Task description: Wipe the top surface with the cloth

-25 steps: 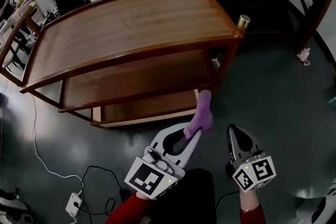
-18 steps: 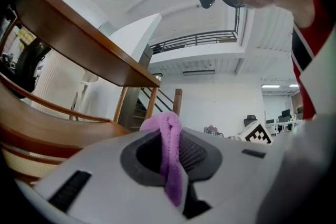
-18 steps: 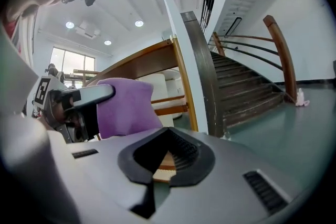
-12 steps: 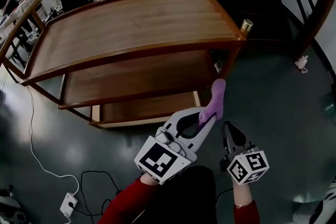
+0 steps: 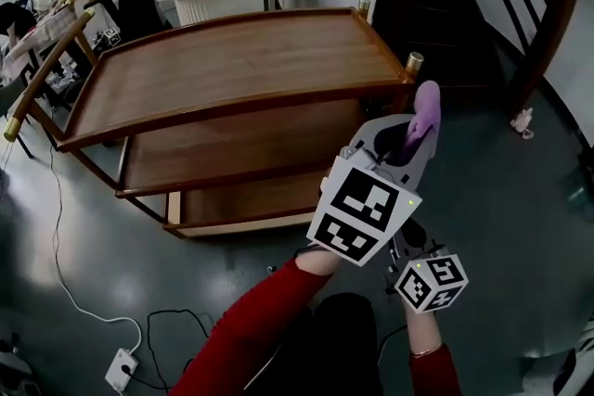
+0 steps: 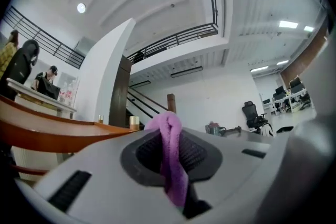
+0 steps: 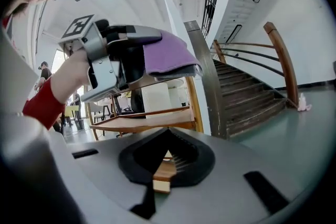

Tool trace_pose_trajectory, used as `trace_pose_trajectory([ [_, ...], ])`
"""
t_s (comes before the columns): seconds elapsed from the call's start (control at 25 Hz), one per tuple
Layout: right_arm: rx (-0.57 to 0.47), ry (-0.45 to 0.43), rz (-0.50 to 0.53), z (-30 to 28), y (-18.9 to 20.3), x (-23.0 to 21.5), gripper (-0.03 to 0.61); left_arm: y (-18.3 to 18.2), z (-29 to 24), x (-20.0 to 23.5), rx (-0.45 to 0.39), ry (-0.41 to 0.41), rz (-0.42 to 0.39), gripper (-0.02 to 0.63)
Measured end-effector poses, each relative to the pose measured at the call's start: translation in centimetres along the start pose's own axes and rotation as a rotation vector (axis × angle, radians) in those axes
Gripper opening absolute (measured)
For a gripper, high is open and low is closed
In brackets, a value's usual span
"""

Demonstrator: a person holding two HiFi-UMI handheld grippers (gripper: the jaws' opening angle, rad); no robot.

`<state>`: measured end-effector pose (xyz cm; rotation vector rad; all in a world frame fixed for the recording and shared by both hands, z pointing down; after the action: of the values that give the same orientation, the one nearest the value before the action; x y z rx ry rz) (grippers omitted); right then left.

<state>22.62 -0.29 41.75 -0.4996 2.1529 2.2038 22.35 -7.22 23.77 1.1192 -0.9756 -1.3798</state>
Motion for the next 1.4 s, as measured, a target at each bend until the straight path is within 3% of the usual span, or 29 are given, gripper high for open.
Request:
trace_pose_trajectory([
  [0.28, 0.038, -0.084, 0.015, -1.4, 1.1, 2.4, 0.005, 0.0, 7.3, 8.9, 0.016, -0.274, -0.061, 0.049],
  [0.52, 0.072, -0.267, 0.051, -6.2, 2.0, 8.9, 0.005, -2.6, 19.2, 16.1, 0.055, -0.511, -0.158, 0.05],
  [0.64, 0.071, -0.364, 0.067, -8.5, 2.0, 12.5, 0.005, -3.9, 26.4, 18.7, 0.067, -0.678, -0.2, 0.049],
  [0.8, 0.058, -0.459, 0.105, -10.8, 1.3, 16.3, 0.005, -5.5, 36.8, 23.4, 0.043, -0.947, -0.196, 0.049],
  [0.96, 0.062, -0.485, 0.112, -11.3, 1.6, 17.7, 0.005, -5.5, 45.0, 27.0, 0.025, -1.177, -0.162, 0.049],
  [1.08, 0.058, -0.491, 0.121, -11.3, 1.6, 17.9, 0.005, -5.9, 48.8, 27.8, 0.012, -1.281, -0.163, 0.049],
  [1.16, 0.06, -0.47, 0.13, -10.8, 1.7, 17.4, 0.005, -6.0, 49.6, 27.0, -0.012, -1.302, -0.159, 0.049],
  [1.24, 0.072, -0.419, 0.13, -9.5, 2.0, 16.0, 0.005, -5.3, 47.4, 24.1, -0.057, -1.218, -0.132, 0.049],
  [1.32, 0.089, -0.343, 0.118, -8.0, 2.5, 13.8, 0.005, -3.7, 42.0, 19.9, -0.069, -1.027, -0.11, 0.049],
  [1.4, 0.104, -0.246, 0.088, -6.4, 2.9, 10.9, 0.005, -1.1, 34.2, 15.3, -0.062, -0.785, -0.059, 0.049],
])
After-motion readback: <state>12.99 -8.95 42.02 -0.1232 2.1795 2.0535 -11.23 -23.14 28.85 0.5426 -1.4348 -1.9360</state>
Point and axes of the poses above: the fingertips, and each gripper's own axes: z backward along the fingers, x to its left, y out of its underside, the point moved 4 cm from there along z, backward along the fingers, and after that the axes turned 8 degrees about -x, right-handed, at the moved point
